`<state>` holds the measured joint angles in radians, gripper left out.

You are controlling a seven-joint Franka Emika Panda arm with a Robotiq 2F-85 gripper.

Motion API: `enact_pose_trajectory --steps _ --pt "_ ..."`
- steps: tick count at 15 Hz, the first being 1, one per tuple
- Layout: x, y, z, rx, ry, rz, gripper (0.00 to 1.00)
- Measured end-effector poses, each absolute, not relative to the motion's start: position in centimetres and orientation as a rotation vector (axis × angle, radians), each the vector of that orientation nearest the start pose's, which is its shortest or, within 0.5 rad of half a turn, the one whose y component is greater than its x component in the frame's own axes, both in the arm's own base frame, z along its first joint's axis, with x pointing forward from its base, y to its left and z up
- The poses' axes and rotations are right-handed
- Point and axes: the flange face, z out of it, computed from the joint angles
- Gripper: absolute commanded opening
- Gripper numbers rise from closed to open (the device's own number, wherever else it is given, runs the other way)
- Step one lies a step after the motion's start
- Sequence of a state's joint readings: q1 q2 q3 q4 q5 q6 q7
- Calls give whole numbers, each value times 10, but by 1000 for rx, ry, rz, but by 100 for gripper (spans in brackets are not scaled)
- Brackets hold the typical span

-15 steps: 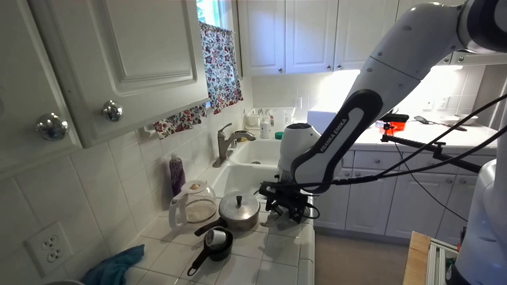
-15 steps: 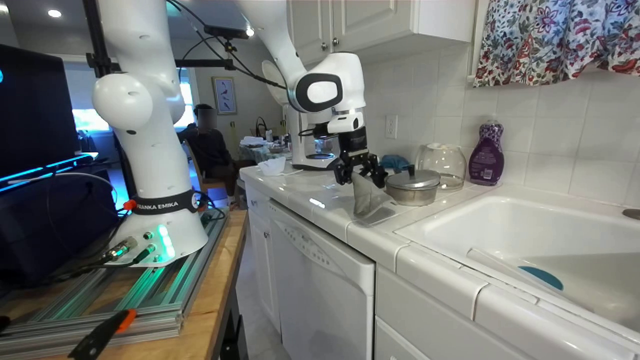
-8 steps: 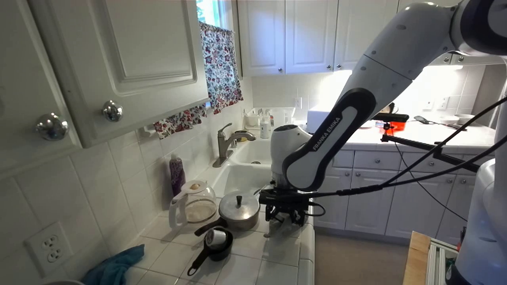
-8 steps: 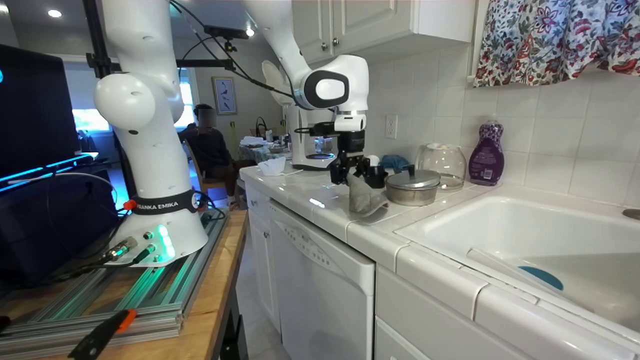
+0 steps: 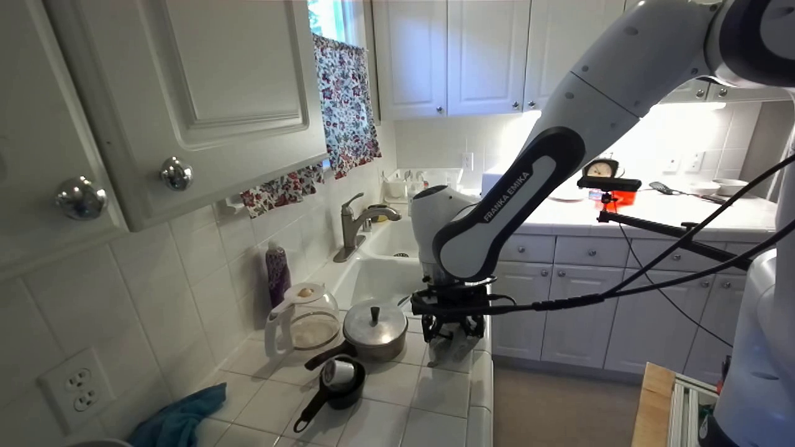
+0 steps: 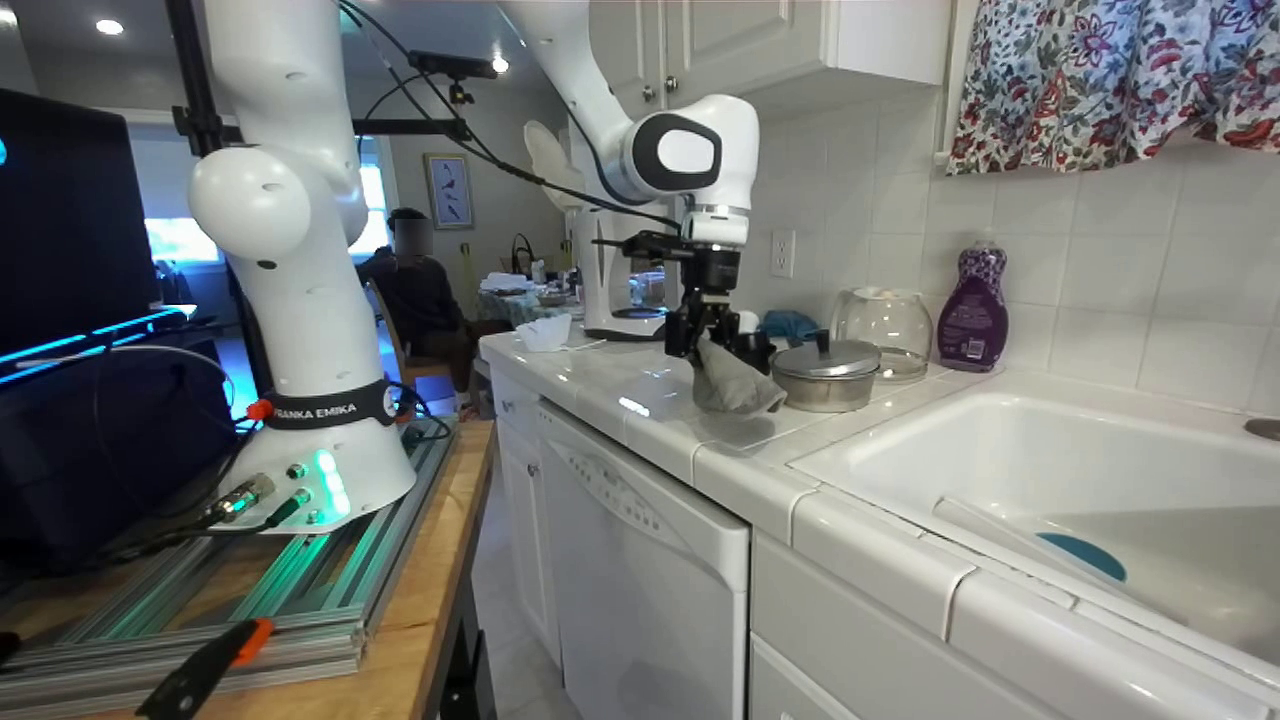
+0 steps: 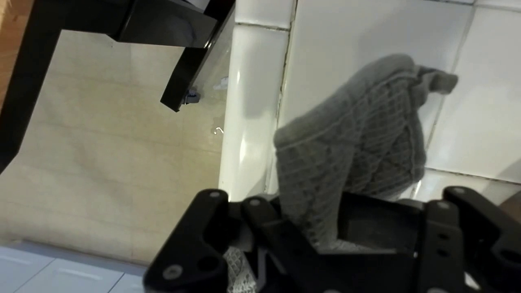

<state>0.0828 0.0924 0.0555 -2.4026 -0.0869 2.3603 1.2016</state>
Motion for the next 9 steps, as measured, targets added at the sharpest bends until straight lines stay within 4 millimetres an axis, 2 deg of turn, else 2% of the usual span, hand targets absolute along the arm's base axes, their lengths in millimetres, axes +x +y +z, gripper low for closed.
enact_pose_trajectory --steps 9 --pt "483 67 271 -2894 1523 111 87"
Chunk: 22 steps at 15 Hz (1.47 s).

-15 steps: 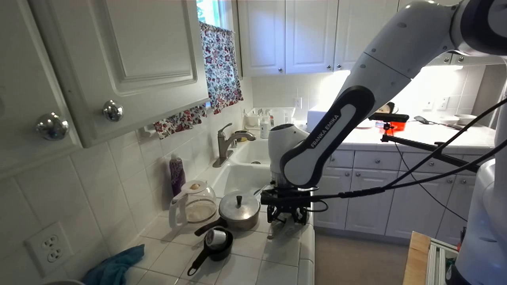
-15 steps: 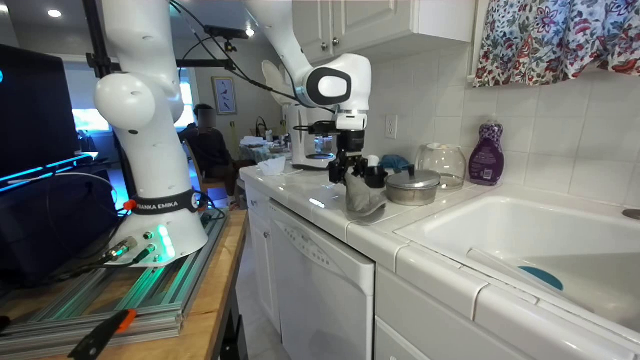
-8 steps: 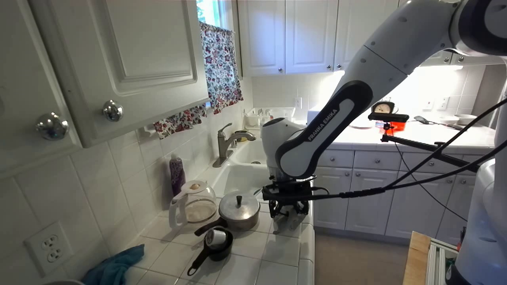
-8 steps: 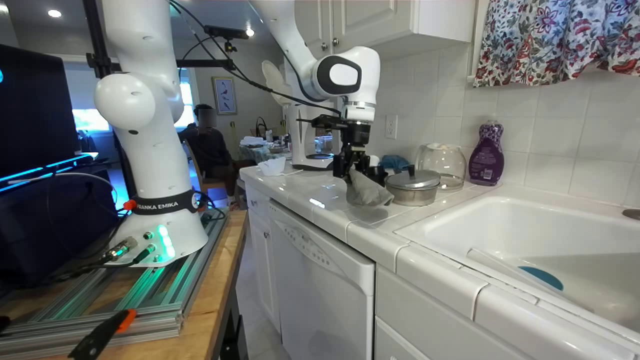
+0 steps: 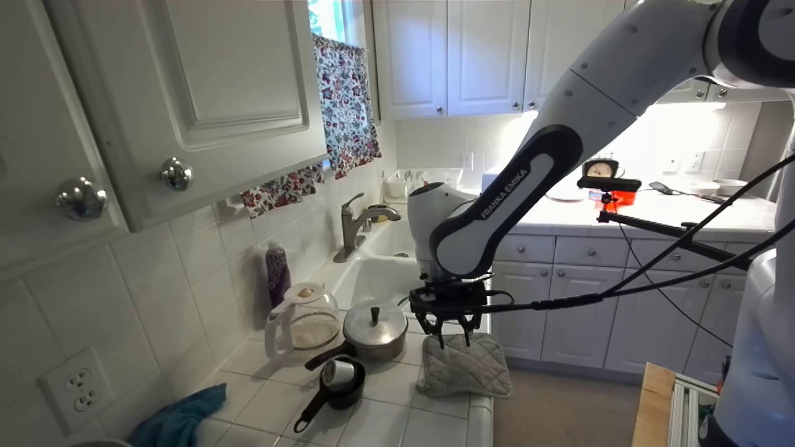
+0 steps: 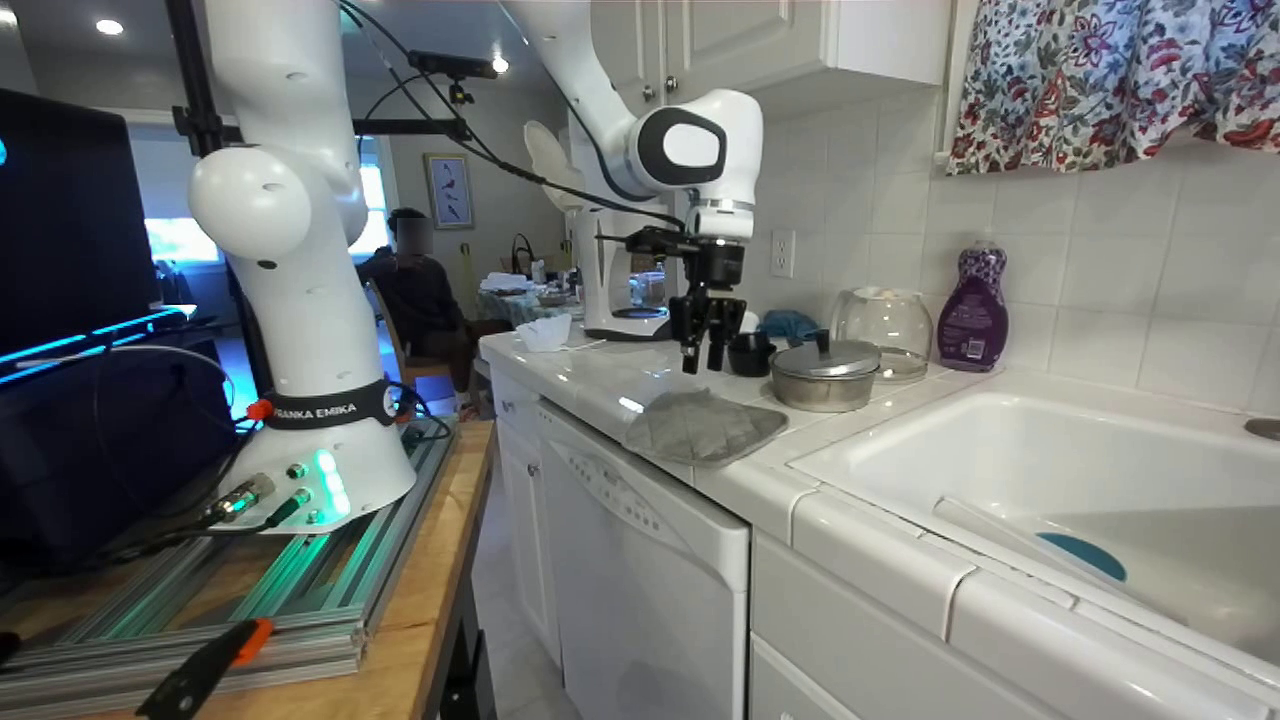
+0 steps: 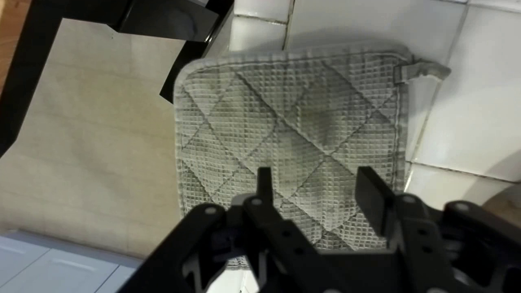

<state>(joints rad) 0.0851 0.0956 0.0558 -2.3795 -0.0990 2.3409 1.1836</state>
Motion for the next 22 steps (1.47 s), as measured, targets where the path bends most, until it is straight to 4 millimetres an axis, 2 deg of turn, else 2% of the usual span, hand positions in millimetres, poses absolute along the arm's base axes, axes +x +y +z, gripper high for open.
enact_pose_trajectory --steps 1,2,3,4,8,11,13,16,22 --pt "483 68 271 -2896 1519 111 95" --pt "482 70 271 -2898 1514 111 51" --pt "482 72 271 -2902 1508 110 55" --pt "482 74 271 -2905 1502 110 54" --pt "477 81 268 -2909 1499 111 24" --pt "467 76 257 -2933 1475 86 5" --pt "463 73 248 -2935 1458 59 0" --pt "459 73 238 -2910 1445 17 0" --pt "456 93 221 -2871 1421 -44 0"
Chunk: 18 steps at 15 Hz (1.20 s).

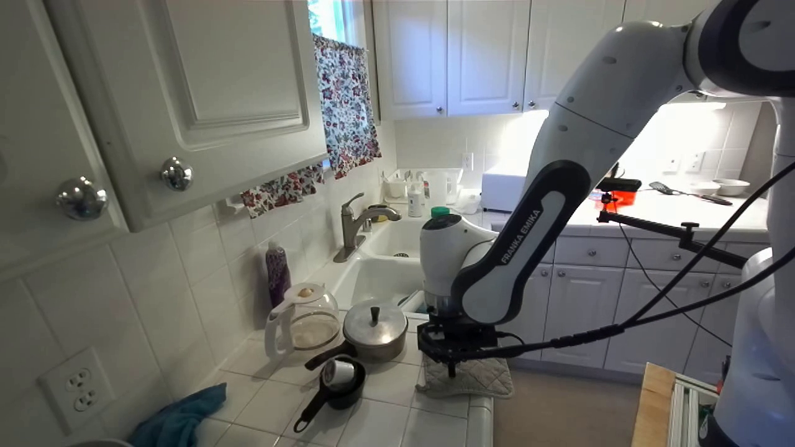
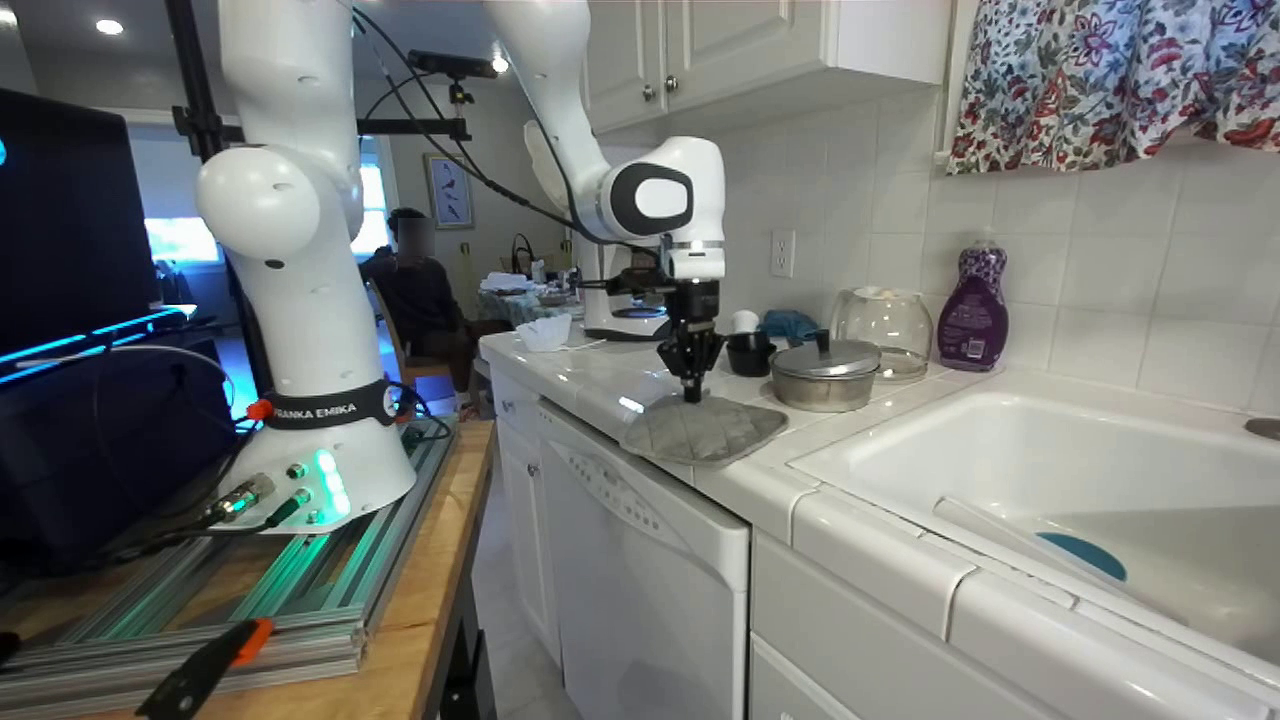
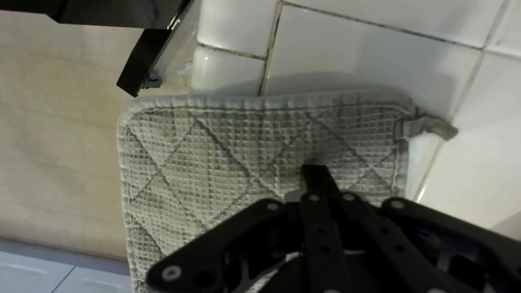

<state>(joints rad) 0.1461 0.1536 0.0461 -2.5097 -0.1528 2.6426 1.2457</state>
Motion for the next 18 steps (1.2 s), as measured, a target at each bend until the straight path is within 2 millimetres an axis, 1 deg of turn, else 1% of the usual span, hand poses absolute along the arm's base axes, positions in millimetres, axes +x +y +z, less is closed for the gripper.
enact_pose_trajectory --steps 3,5,8,11,14,16,18 --pt "457 101 214 -2857 1389 -76 0" --pt "461 100 212 -2842 1374 -117 0" --pt "469 92 214 -2823 1363 -202 0" --pt "482 82 221 -2783 1376 -279 0" --pt "497 81 225 -2761 1385 -311 0" --pt "498 86 226 -2753 1388 -312 0" --pt "488 97 226 -2753 1386 -293 0"
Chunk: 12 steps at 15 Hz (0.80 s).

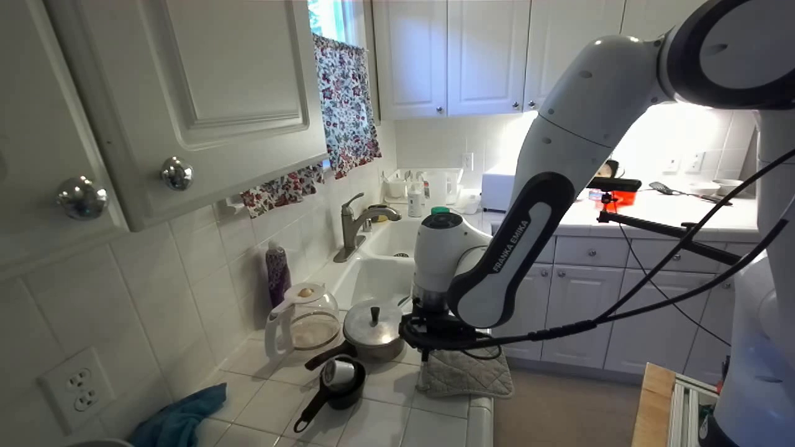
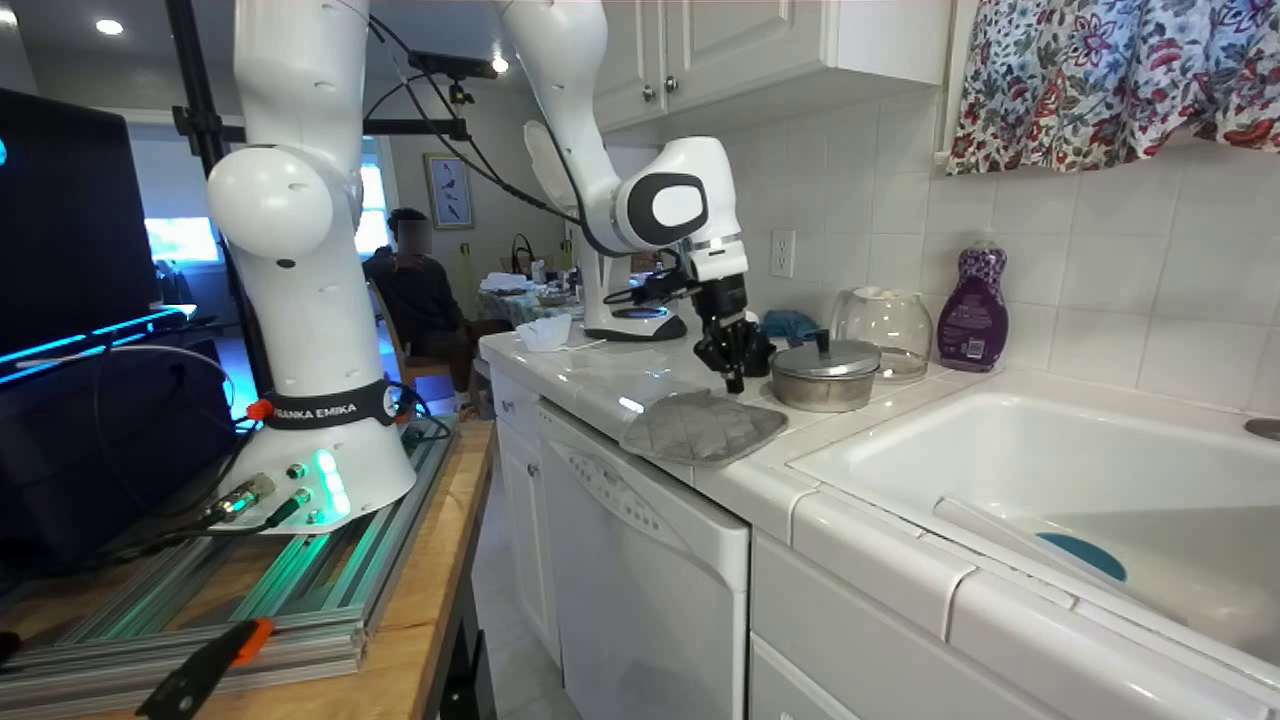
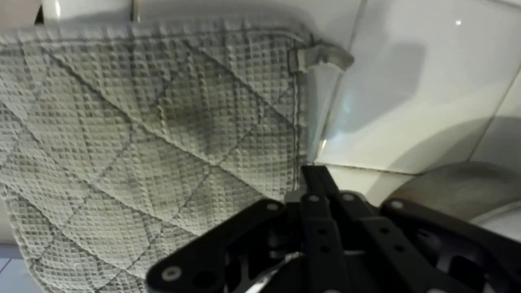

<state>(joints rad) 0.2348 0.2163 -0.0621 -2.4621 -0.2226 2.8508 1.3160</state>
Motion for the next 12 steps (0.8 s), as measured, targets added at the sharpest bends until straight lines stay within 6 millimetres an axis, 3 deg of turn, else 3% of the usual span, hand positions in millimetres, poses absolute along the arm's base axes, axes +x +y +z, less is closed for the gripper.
enact_pose_trajectory --steps 5,12 --pt "444 115 219 -2741 1464 -174 1" --pt "439 109 213 -2738 1494 -148 0"
